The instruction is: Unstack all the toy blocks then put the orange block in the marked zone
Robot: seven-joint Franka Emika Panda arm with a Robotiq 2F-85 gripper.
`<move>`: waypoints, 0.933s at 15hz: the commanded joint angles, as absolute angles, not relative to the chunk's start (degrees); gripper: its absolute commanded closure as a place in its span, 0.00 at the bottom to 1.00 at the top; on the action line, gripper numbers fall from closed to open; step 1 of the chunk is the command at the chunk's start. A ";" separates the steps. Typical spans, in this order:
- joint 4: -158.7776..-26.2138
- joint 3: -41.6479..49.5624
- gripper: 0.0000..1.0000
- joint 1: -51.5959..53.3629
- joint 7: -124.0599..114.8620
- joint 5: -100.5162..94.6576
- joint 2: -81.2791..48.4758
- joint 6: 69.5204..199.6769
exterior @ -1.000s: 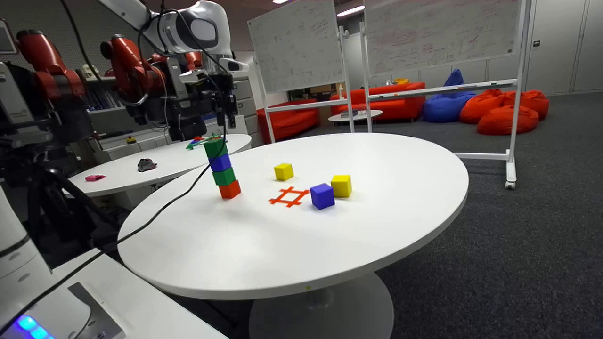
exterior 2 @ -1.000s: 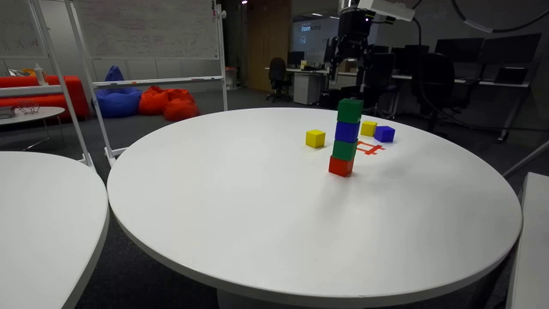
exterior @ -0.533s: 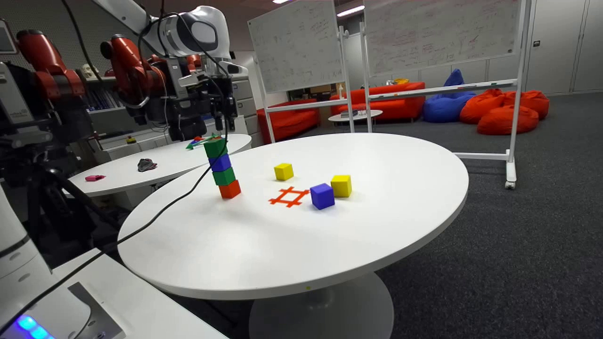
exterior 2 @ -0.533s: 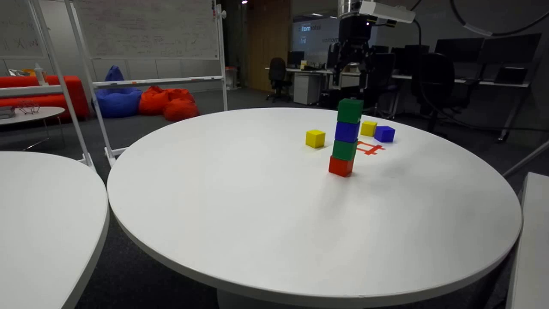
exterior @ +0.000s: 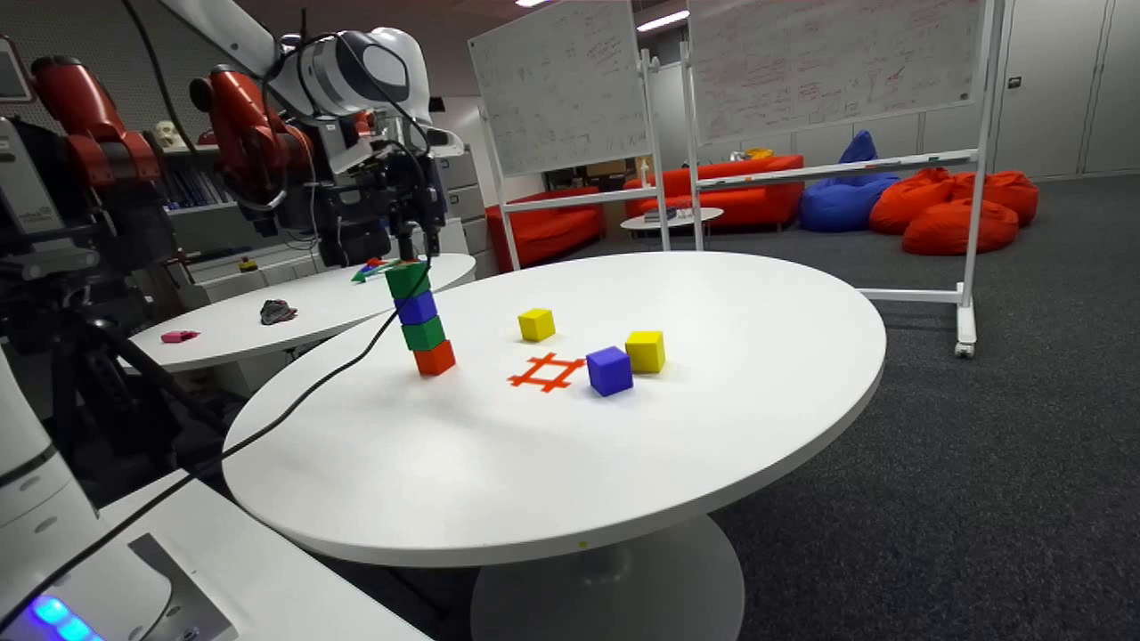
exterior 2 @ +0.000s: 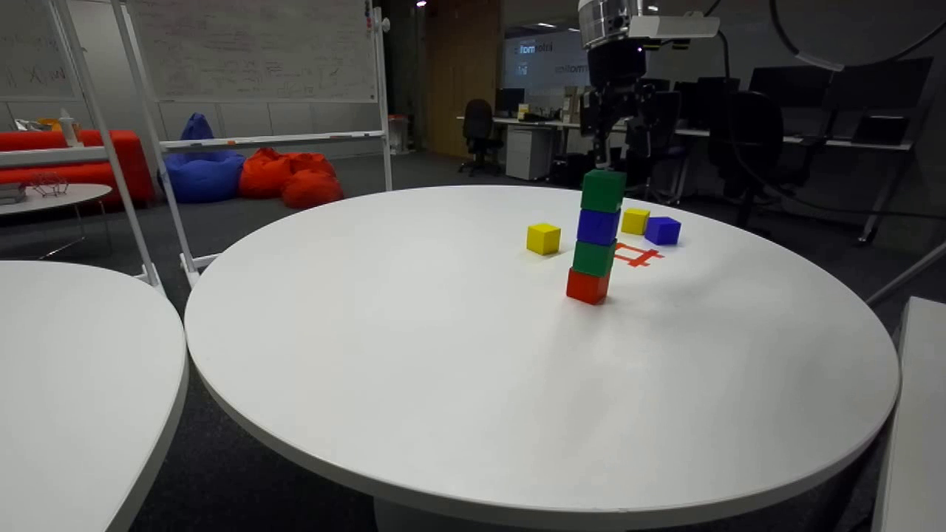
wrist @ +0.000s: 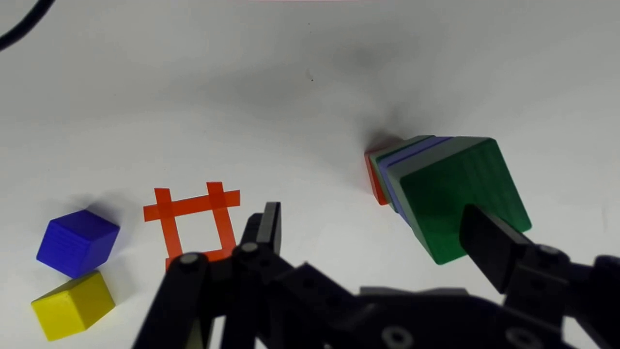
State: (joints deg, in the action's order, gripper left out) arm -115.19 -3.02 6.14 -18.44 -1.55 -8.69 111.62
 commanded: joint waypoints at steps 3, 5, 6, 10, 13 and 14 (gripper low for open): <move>-115.05 -3.13 0.00 6.02 -18.43 -1.59 -8.70 111.50; -115.04 -3.13 0.00 6.02 -18.43 -1.59 -8.70 111.50; -115.04 -3.13 0.00 6.02 -18.43 -1.59 -8.70 111.50; -115.44 -3.75 0.00 6.81 -19.44 -2.34 -8.60 111.76; -114.60 -3.76 0.00 7.45 -19.63 -4.45 -9.57 109.69; -114.29 -3.66 0.00 7.52 -19.55 -5.20 -9.83 108.99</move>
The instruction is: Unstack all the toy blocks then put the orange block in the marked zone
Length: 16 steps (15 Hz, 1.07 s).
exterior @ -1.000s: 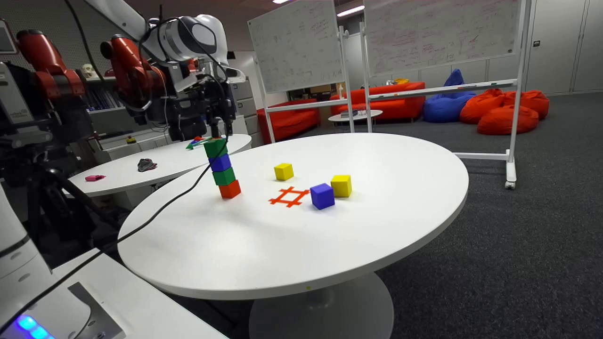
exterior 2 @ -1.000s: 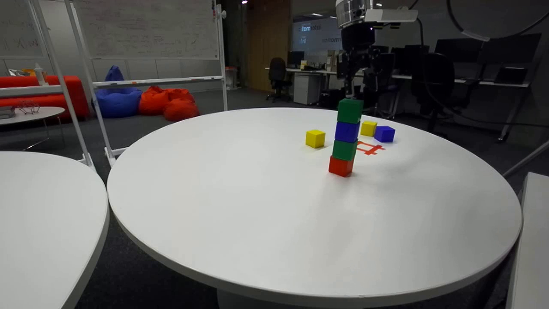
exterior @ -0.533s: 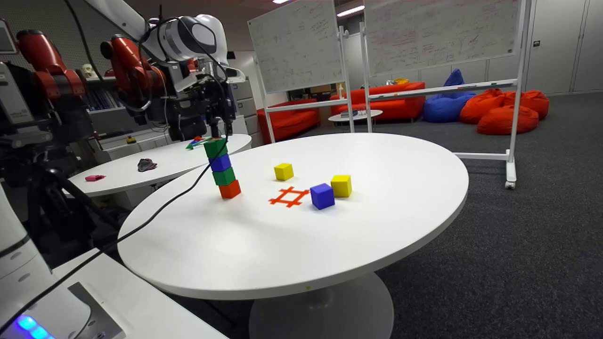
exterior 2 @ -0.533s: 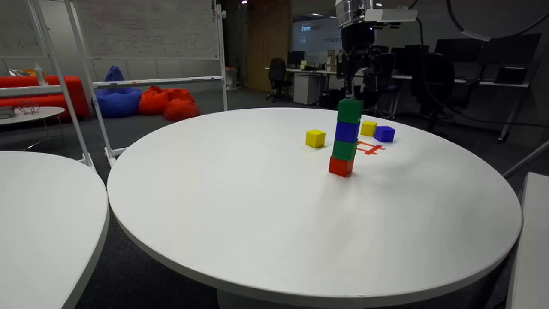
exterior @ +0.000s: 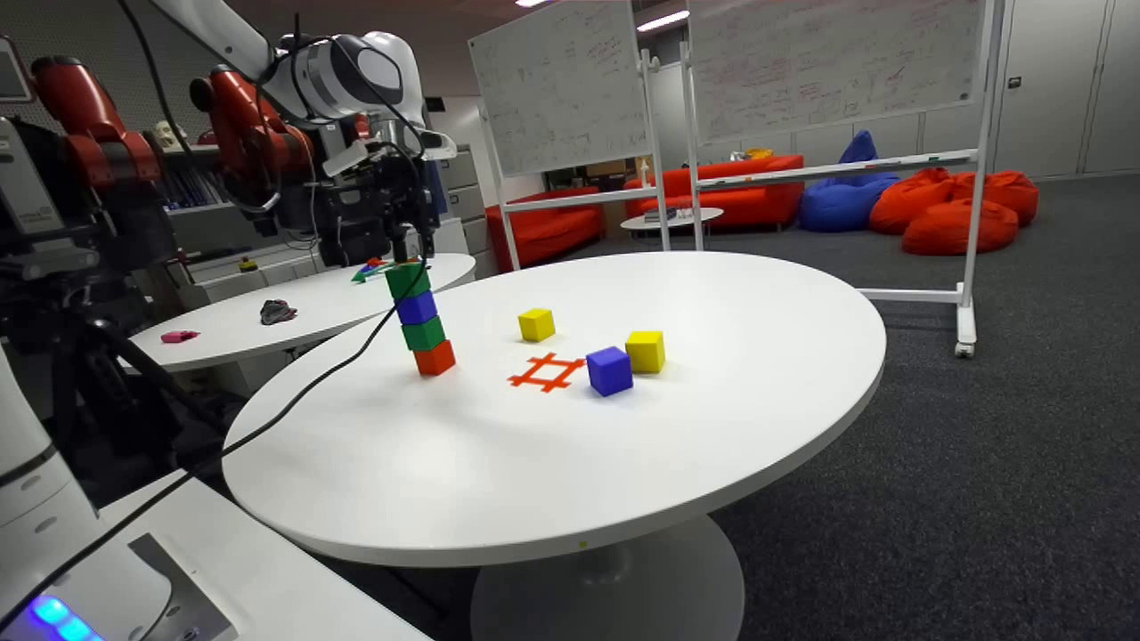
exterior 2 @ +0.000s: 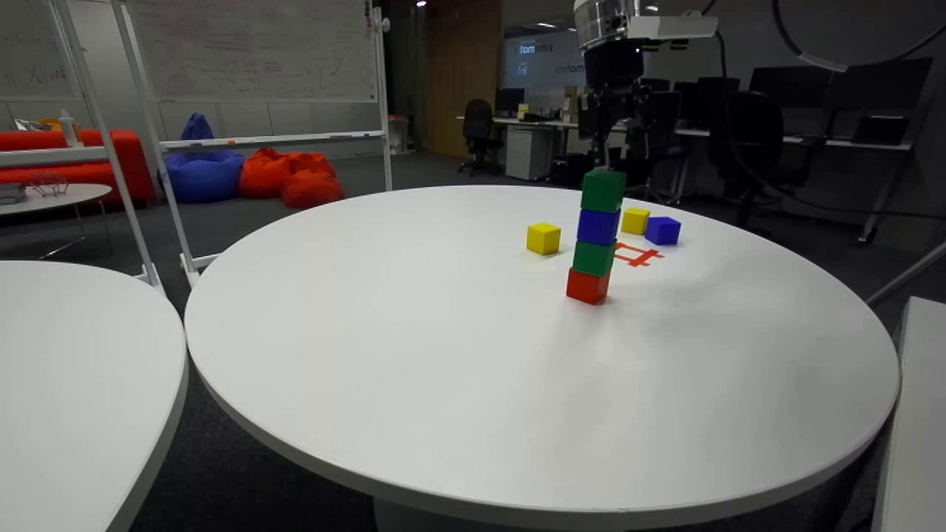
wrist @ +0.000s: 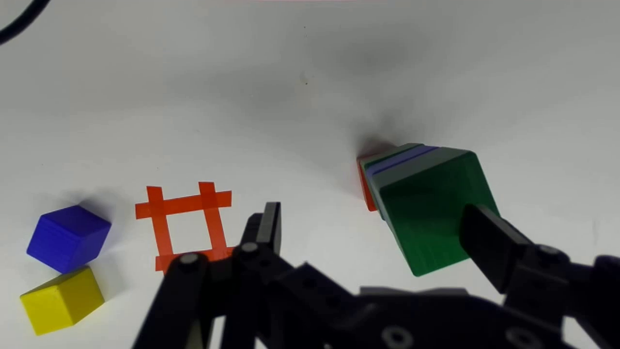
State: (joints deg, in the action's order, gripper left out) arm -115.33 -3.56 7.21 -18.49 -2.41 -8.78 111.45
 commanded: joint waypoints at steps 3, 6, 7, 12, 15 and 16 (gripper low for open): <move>-113.91 -3.50 0.00 7.55 -19.29 -6.64 -10.30 108.08; -115.03 -3.73 0.00 7.33 -18.49 -5.45 -9.22 109.94; -115.03 -3.72 0.00 7.33 -18.49 -5.55 -9.22 109.94; -115.03 -3.72 0.00 7.33 -18.49 -5.67 -9.22 109.93; -115.03 -3.72 0.00 7.33 -18.49 -5.68 -9.22 109.93; -115.03 -3.72 0.00 7.33 -18.49 -5.68 -9.22 109.93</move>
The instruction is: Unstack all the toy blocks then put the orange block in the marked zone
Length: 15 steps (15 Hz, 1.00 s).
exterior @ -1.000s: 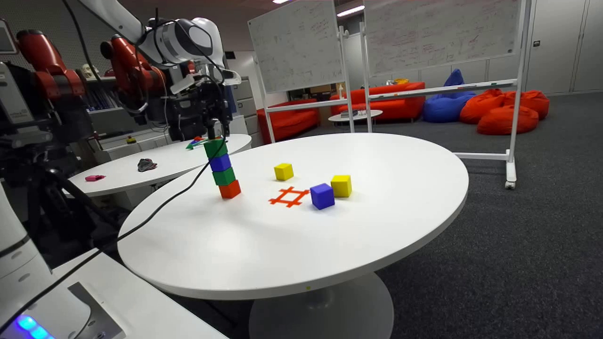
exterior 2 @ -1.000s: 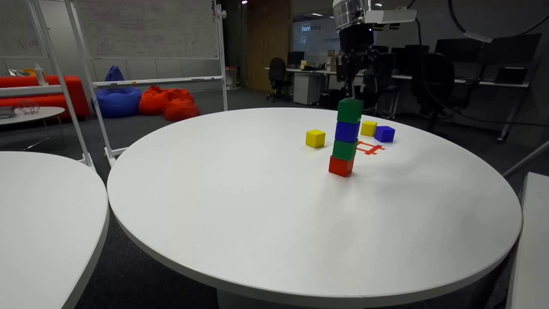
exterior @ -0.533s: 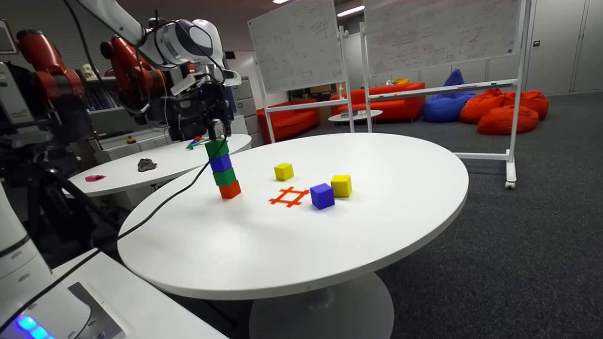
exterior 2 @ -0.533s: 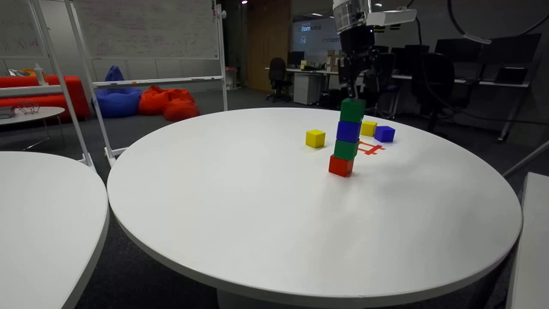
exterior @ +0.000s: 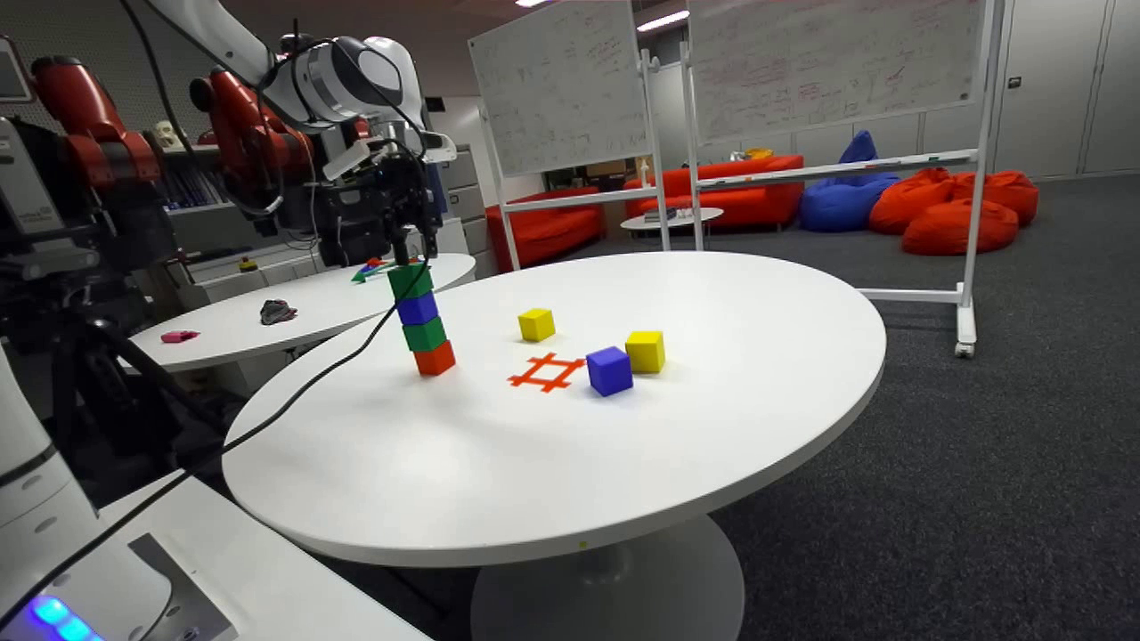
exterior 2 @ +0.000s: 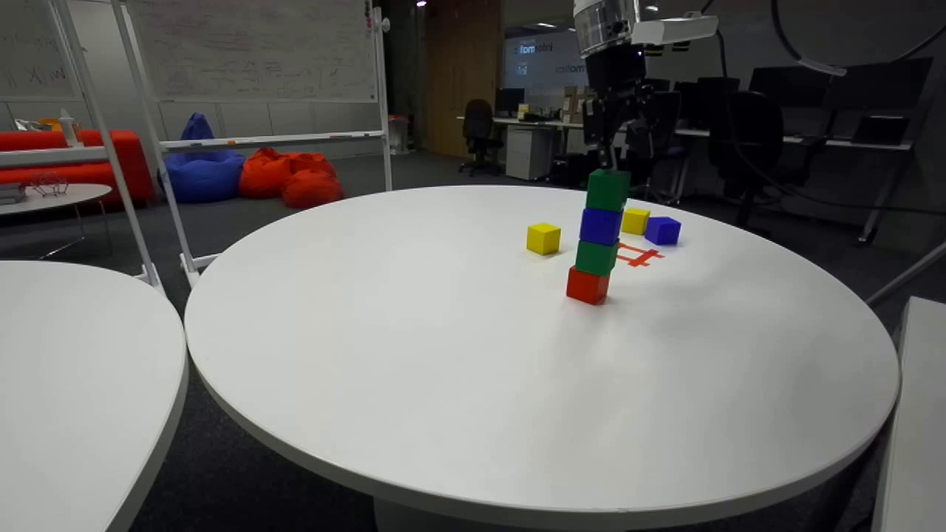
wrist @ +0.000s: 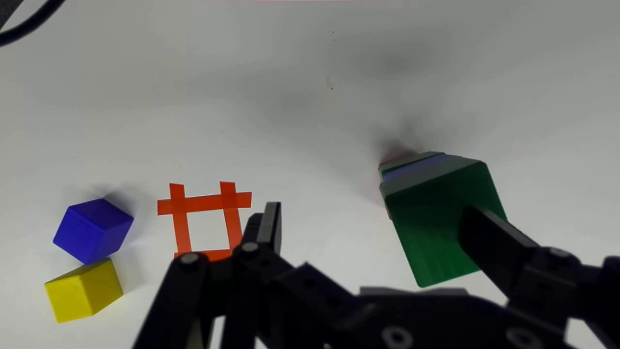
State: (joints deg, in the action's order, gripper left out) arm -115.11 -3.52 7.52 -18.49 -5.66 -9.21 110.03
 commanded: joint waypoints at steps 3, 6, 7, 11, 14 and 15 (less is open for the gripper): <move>-116.23 -3.84 0.00 7.58 -18.87 -6.25 -7.70 110.47; -118.99 -4.47 0.00 8.30 -19.96 -7.20 -2.89 110.41; -119.96 -4.79 0.00 8.64 -20.50 -7.79 -1.10 110.22; -117.72 -5.67 0.00 8.24 -19.57 -6.72 -2.06 109.89; -118.85 -5.90 0.00 8.34 -19.64 -6.81 -0.37 109.90; -118.94 -5.89 0.00 8.33 -19.64 -6.83 -0.40 109.90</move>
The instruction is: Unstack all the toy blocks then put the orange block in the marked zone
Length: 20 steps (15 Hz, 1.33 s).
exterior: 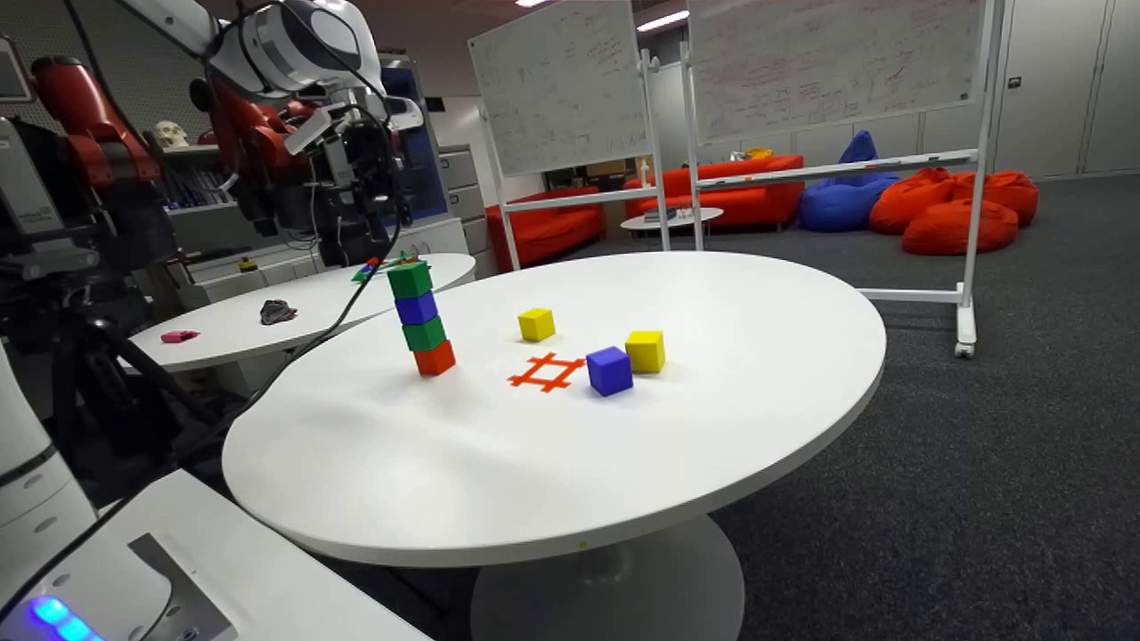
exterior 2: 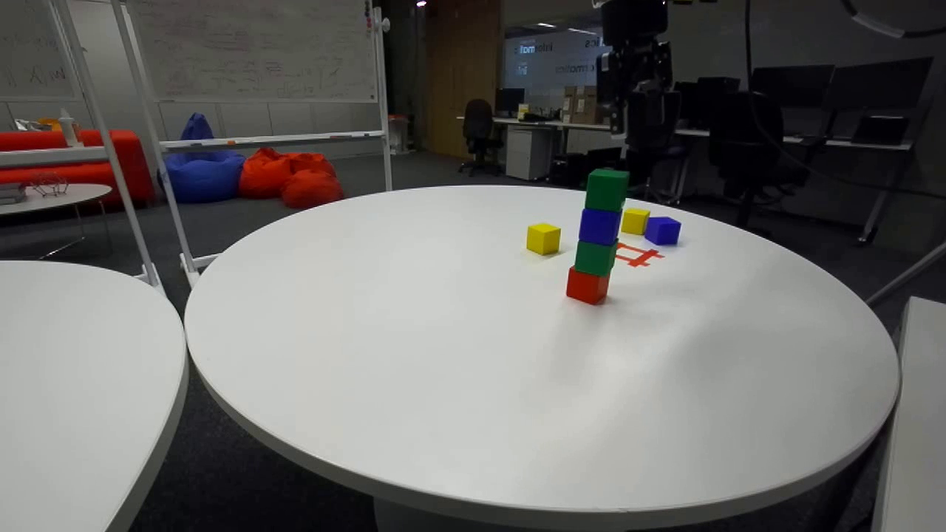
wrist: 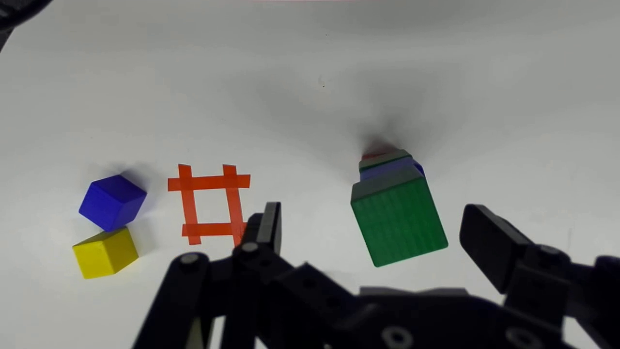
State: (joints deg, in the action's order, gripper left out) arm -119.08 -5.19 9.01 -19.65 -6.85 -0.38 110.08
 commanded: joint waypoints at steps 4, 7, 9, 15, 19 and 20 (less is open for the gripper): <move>-118.53 -6.29 0.00 8.64 -17.95 -7.42 -1.14 109.34; -118.16 -6.85 0.00 8.84 -16.64 -8.07 -1.89 109.02; -118.15 -7.18 0.00 8.91 -15.42 -8.76 -2.17 109.11; -118.47 -7.71 0.00 9.17 -12.26 -11.60 -2.85 109.50; -118.73 -7.87 0.00 9.04 -12.72 -11.25 -2.64 109.90; -118.73 -7.92 0.00 9.05 -12.71 -11.27 -2.64 109.90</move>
